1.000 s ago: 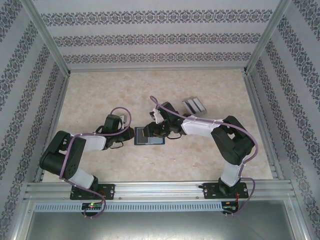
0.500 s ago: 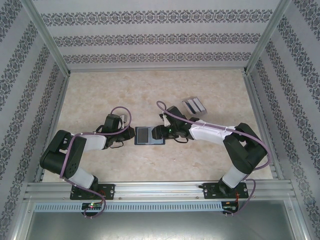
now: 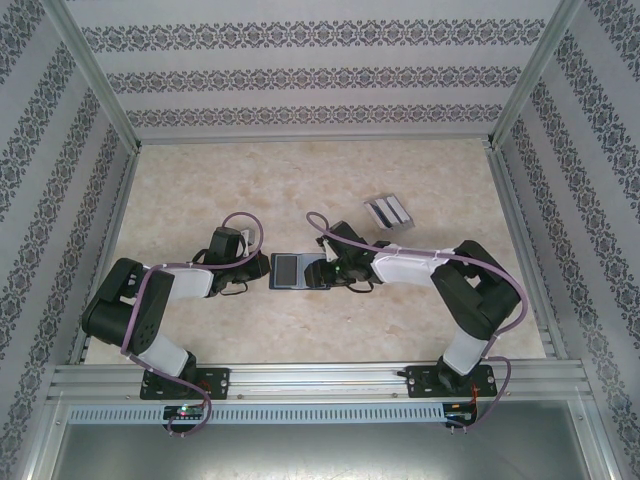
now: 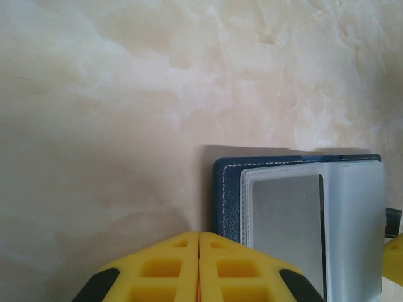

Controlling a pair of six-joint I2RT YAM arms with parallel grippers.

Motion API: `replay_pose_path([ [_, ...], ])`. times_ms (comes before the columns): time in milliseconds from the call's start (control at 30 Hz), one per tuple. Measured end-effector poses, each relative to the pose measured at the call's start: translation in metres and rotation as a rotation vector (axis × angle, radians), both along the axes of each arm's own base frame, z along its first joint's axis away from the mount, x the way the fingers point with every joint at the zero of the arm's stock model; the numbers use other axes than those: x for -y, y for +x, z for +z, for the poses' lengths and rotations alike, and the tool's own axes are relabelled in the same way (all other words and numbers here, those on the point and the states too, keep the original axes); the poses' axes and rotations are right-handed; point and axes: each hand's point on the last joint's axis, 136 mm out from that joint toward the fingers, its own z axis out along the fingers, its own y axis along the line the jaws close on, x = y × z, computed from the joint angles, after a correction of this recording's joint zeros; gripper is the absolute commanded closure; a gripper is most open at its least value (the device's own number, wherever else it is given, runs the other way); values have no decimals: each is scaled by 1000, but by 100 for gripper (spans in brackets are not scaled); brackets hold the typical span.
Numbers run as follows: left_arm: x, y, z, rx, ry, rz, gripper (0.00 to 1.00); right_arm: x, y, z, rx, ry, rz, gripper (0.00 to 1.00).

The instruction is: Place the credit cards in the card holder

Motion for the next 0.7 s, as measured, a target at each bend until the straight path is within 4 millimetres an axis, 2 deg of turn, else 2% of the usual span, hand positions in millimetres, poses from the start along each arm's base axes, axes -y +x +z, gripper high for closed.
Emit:
replay_pose_path([
  [300,0,0,0,-1,0,0,91,-19,-2,11,49,38,44,47],
  [600,0,1,1,2,1,-2,93,-45,-2,30,132,98,123,48],
  [700,-2,1,6,19,15,-5,88,-61,2,35,147,137,153,48],
])
